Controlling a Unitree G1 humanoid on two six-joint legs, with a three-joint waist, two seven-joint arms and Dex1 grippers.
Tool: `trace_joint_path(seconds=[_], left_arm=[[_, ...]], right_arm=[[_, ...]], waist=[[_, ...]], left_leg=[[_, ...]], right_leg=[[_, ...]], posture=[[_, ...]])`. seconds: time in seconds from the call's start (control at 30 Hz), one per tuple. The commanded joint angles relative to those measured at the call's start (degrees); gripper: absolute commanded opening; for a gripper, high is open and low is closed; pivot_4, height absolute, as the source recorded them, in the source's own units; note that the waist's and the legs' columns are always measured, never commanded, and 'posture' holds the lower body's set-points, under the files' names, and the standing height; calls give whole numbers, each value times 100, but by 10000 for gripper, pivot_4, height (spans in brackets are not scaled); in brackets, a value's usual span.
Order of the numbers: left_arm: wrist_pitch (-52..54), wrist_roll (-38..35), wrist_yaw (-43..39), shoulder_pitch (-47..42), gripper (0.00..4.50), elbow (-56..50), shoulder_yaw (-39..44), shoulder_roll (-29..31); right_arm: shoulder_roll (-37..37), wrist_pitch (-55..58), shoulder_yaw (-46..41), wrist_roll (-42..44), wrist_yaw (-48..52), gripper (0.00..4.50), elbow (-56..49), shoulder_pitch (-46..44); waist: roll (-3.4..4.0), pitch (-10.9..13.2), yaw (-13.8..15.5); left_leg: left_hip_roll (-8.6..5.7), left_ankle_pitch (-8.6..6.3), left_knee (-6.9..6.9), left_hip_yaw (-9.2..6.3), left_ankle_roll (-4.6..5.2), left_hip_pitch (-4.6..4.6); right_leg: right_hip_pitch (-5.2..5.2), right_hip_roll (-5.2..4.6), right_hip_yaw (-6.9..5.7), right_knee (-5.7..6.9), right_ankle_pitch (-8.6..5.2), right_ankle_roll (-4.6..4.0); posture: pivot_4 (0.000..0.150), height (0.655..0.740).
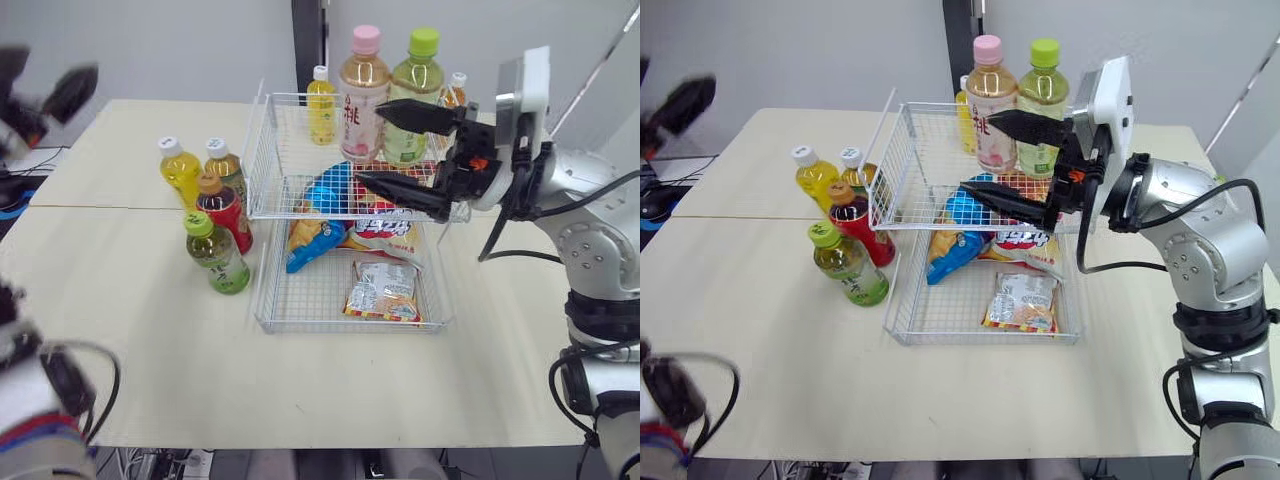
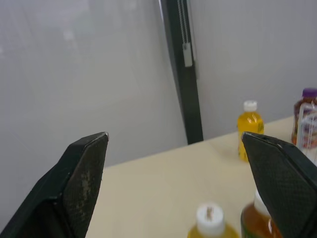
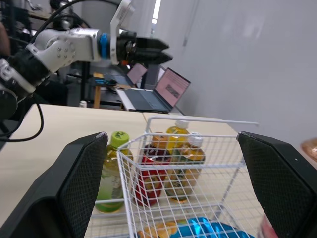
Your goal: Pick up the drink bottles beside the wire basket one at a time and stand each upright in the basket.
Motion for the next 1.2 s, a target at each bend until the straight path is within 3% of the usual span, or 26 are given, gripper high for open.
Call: trace_joint_path(seconds=[0.03, 0.1, 0.23, 0.37, 0.43, 0.63, 0.8, 1.0, 1.2], left_arm=[[533, -645, 65, 1456, 44804, -1603, 1188, -508], [740, -971, 435, 2431, 44804, -2385, 1671, -1268], [587, -1332, 741, 4150, 44804, -3700, 1708, -2636], [304, -1340, 1118, 4747, 44804, -4010, 1569, -3051], [204, -1384, 1233, 4758, 44804, -3987, 1446, -3049], [235, -1188, 1740, 3375, 44804, -3114, 649, -2158], [-82, -502, 2022, 1384, 44804, -1403, -463, -1437], [-1002, 335, 1890, -440, 44804, 1048, -1483, -1203], [-1954, 765, 1660, -1479, 44804, 2762, -2014, -1324]], right_arm=[[88, -244, 3, -79, 299, 45000, 139, -188], [186, -290, 29, -116, 385, 45000, 240, -246], [291, -335, 46, -139, 526, 45000, 312, -259], [311, -374, 29, -187, 581, 45000, 357, -267], [324, -390, 24, -213, 585, 45000, 381, -289], [341, -400, -13, -344, 481, 45000, 360, -276], [272, -313, -94, -384, 294, 45000, 163, -174], [79, -241, -160, -398, 197, 45000, 26, -154], [20, -138, -206, -336, 134, 45000, -122, -141]], waist=[[-6, -3, 29], [-11, -7, 47], [-22, -14, 102], [-28, -17, 144], [-24, -21, 132], [-23, -26, 120], [-24, -26, 119], [-23, -26, 110], [-23, -25, 89]], left_leg=[[2, 0, 0, 1, 0, 0], [3, 0, 2, -4, 0, -1], [2, -1, 2, -10, 1, 2], [2, -1, 2, -35, 1, 19], [2, -1, -4, -33, 2, 84], [5, 3, -6, -16, 9, 129], [0, 3, -9, -8, 9, 122], [-3, 2, -14, -1, 8, 95], [0, 2, -29, 8, 8, 93]], right_leg=[[0, 0, 1, -1, 0, 0], [2, -4, -1, -1, 1, 0], [9, -8, 5, 0, 2, 1], [34, -2, 0, -1, 3, -2], [95, 10, 2, -7, 2, -6], [135, 16, 9, -17, 0, 0], [129, 16, 3, -23, 6, -2], [101, 12, 3, -26, 13, 0], [89, 14, 7, -28, 13, -1]], posture=[[1500, 7400], [1500, 7400], [1500, 7400], [1500, 7400], [1500, 7400], [1500, 7400], [1500, 7400], [1500, 7400], [1500, 7400]])
